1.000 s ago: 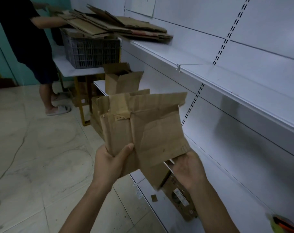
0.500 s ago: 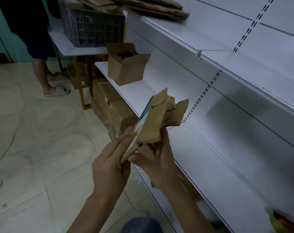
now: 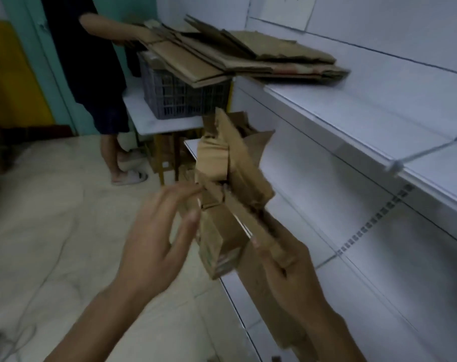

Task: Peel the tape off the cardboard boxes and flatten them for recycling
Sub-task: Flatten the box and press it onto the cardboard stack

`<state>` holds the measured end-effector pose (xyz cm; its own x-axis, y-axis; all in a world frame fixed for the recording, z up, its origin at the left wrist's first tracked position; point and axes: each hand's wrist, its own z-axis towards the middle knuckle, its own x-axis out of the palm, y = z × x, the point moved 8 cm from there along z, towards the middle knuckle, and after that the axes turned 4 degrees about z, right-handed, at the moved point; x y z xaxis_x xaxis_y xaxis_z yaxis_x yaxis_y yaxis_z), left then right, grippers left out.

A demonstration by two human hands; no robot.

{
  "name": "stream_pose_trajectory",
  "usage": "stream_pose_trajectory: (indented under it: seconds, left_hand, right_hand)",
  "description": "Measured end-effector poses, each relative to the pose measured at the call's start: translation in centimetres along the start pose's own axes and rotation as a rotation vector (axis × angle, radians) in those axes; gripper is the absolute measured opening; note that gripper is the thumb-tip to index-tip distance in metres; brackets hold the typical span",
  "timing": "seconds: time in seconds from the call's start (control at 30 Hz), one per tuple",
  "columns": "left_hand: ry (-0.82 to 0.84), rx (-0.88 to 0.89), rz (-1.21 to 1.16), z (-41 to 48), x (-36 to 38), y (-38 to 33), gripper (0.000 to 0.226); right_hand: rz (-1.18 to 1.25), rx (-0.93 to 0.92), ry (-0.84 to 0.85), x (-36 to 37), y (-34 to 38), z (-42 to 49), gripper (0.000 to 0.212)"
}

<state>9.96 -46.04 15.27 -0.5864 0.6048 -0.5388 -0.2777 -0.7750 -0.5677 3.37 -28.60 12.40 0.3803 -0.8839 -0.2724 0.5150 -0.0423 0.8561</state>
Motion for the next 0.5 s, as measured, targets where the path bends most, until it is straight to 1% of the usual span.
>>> stream_pose_trajectory:
  seconds: [0.03, 0.07, 0.1, 0.17, 0.23, 0.27, 0.3, 0.37, 0.4, 0.43, 0.47, 0.5]
  left_hand:
    - [-0.076, -0.003, 0.024, 2.4, -1.4, 0.3, 0.030]
    - [-0.114, -0.012, 0.037, 4.9, -2.3, 1.2, 0.028]
    - [-0.127, -0.015, 0.021, 7.3, -2.8, 1.8, 0.027]
    - [-0.056, 0.003, 0.008, 11.1, -2.2, 2.3, 0.024]
    - [0.012, 0.068, 0.045, 14.1, -1.5, 2.7, 0.022]
    - [0.040, 0.096, 0.084, 15.5, -1.2, 2.8, 0.023]
    - [0.056, 0.128, 0.135, 16.6, -1.0, 3.1, 0.026]
    - [0.079, 0.133, 0.174, 18.6, -0.7, 4.1, 0.030]
    - [0.084, 0.121, 0.182, 19.5, -0.7, 4.4, 0.030]
    - [0.082, 0.117, 0.185, 20.4, -0.7, 4.4, 0.029]
    - [0.091, 0.091, 0.166, 21.4, -0.8, 4.5, 0.028]
    - [0.109, 0.065, 0.153, 22.5, -0.7, 4.5, 0.030]
  right_hand:
    - [0.047, 0.050, -0.003, -0.2, -0.3, 1.5, 0.038]
    - [0.096, 0.083, -0.003, -0.5, -0.7, 2.9, 0.034]
    - [0.116, 0.091, -0.014, -0.8, -0.7, 4.1, 0.026]
    - [0.086, 0.052, -0.079, -2.1, -0.8, 5.8, 0.010]
    - [0.024, 0.026, -0.156, -3.7, -0.6, 7.6, 0.018]
    - [0.030, 0.023, -0.181, -4.3, -0.9, 8.4, 0.014]
    - [0.070, 0.034, -0.196, -4.8, -0.8, 9.4, 0.013]
    - [0.160, 0.055, -0.239, -5.8, -1.4, 11.2, 0.021]
    - [0.186, 0.057, -0.258, -6.2, -1.6, 12.0, 0.017]
    - [0.201, 0.071, -0.270, -6.5, -1.4, 12.8, 0.007]
    - [0.226, 0.042, -0.268, -6.9, -1.3, 13.6, 0.016]
    - [0.225, 0.027, -0.251, -6.9, -0.7, 14.5, 0.029]
